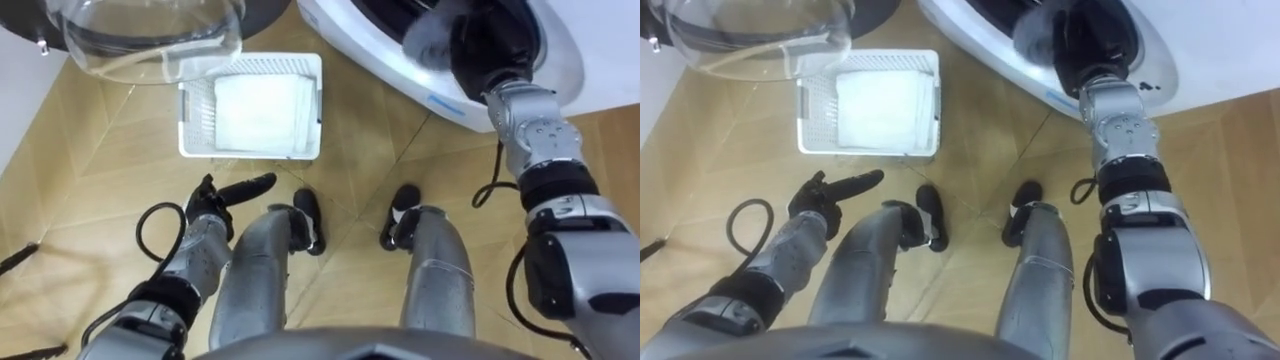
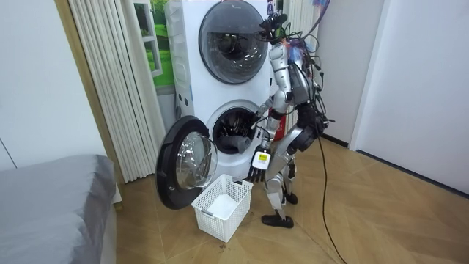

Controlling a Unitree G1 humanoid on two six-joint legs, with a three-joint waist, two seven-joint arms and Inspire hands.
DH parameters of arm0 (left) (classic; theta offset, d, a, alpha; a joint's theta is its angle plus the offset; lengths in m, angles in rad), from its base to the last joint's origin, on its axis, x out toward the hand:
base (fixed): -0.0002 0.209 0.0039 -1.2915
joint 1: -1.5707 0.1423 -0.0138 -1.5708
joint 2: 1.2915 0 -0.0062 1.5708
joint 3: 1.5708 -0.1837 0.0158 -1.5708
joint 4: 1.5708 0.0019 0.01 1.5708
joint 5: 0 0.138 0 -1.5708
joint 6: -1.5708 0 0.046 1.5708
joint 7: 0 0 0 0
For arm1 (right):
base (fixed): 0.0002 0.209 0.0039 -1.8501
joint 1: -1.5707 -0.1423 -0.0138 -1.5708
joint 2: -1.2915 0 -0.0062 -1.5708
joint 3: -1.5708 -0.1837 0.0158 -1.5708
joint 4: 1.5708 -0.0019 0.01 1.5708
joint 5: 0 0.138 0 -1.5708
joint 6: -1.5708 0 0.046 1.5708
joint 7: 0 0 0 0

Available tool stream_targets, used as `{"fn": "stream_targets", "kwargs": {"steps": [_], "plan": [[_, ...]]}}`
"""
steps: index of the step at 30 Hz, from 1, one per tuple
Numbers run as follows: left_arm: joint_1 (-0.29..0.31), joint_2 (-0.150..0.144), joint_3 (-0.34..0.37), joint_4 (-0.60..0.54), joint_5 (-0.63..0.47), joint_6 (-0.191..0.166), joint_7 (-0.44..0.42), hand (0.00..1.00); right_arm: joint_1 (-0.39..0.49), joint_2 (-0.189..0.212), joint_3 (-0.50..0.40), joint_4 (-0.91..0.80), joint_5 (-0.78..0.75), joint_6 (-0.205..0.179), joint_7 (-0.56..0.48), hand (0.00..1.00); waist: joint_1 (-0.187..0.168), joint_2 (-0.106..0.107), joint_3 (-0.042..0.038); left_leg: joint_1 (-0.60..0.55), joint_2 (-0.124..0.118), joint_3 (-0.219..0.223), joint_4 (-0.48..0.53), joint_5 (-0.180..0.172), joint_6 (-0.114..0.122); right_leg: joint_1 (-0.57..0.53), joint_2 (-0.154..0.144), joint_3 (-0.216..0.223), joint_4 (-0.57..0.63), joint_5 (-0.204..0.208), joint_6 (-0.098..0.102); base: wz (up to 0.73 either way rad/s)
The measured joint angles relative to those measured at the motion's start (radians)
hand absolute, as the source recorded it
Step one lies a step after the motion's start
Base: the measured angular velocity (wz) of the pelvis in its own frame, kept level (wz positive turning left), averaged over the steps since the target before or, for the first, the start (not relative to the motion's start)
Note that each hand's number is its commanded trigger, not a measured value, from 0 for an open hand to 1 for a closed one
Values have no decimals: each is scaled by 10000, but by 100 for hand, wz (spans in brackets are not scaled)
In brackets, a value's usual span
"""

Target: Put towel into washing machine

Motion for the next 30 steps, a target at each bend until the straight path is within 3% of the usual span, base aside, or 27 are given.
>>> {"fn": "stream_targets", "kwargs": {"steps": [9,15,20,26,30], "plan": [[84,10,78,17,-17,39,-544,0,24,-10,11,523,-238,-1,742,0,109,29,2,359,-5,27,-143,2,6,343,8,-86,-129,34,25,0],[48,0,61,394,-19,196,-824,0,364,-14,14,912,-310,0,1522,0,286,113,6,794,18,45,-377,-6,-29,806,164,-101,-459,78,44,-4],[181,119,177,1154,73,263,-1058,0,1203,-65,34,1356,-1012,3,2503,0,304,142,0,1639,-3,92,-934,10,-105,1630,229,-206,-989,94,116,-5],[465,208,511,1924,1435,258,-1434,0,2471,63,342,2032,-2681,-10,3290,0,198,159,-22,2852,-12,98,-1756,29,-253,2949,597,-218,-1955,242,280,-6],[1047,543,617,2323,2422,238,-1575,0,3801,-77,738,2863,-4850,-26,3479,0,-120,86,-149,3813,-46,182,-2492,84,-397,3832,764,-252,-2606,269,336,-8]]}}
